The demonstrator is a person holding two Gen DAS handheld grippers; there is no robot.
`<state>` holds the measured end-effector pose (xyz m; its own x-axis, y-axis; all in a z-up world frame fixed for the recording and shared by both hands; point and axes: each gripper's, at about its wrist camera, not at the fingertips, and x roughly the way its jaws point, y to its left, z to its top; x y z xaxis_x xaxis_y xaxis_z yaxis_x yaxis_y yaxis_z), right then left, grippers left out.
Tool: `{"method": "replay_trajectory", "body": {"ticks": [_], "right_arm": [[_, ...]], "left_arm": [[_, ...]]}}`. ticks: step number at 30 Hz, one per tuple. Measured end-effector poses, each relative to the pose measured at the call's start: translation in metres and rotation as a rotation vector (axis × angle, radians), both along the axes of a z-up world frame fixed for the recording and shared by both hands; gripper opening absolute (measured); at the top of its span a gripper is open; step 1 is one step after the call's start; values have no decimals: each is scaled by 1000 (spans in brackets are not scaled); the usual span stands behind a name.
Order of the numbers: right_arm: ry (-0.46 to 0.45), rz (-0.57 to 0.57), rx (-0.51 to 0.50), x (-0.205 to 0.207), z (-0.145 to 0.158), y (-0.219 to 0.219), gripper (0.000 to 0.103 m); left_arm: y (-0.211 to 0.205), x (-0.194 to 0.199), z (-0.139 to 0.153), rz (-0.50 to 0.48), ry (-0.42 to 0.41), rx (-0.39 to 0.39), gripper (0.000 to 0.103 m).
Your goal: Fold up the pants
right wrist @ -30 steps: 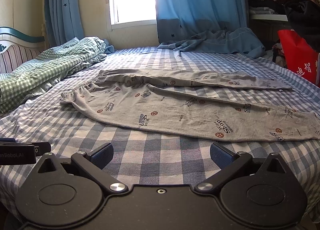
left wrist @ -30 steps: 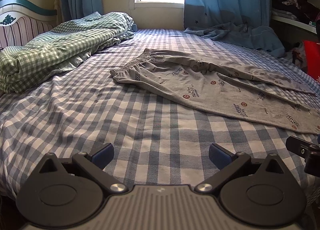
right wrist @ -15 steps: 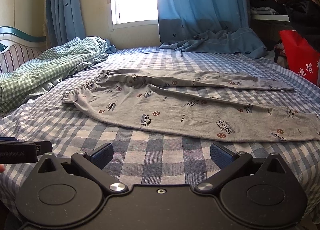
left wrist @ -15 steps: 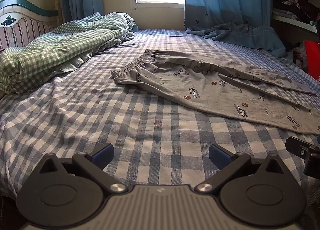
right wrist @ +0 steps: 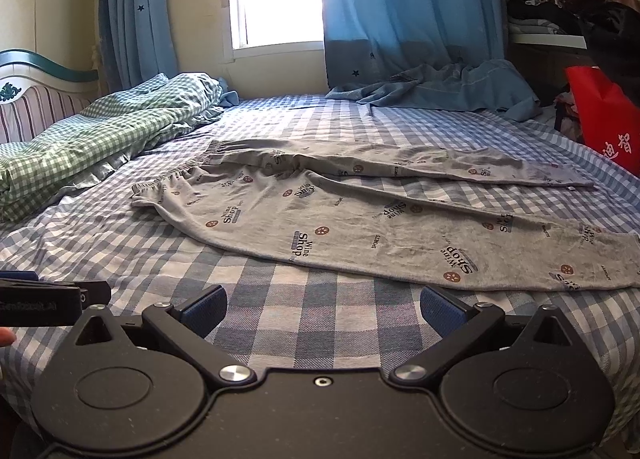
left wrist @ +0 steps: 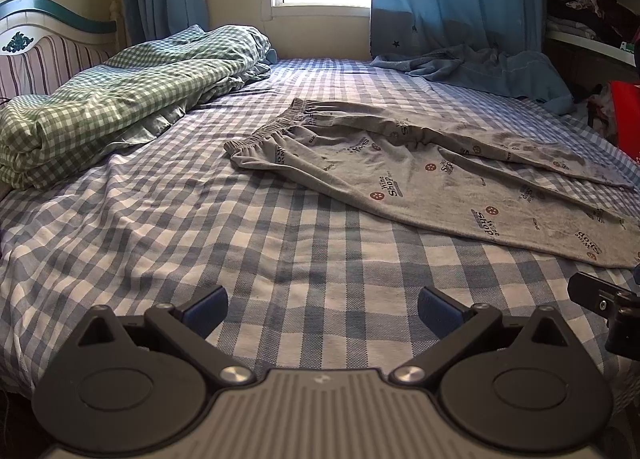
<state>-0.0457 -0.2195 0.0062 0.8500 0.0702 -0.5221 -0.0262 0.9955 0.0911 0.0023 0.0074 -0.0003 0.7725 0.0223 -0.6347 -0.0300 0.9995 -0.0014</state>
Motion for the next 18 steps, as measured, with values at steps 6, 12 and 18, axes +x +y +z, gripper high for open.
{"method": "replay_trajectory", "body": {"ticks": [6, 12, 18], "right_arm": [[5, 2, 3, 1, -1, -1, 103], [0, 11, 11, 8, -1, -3, 103], [-11, 29, 21, 30, 1, -11, 103]], "left_arm": [[0, 2, -1, 0, 10, -1, 103], [-2, 20, -3, -15, 51, -2, 103], [-1, 58, -2, -37, 81, -11, 103]]}}
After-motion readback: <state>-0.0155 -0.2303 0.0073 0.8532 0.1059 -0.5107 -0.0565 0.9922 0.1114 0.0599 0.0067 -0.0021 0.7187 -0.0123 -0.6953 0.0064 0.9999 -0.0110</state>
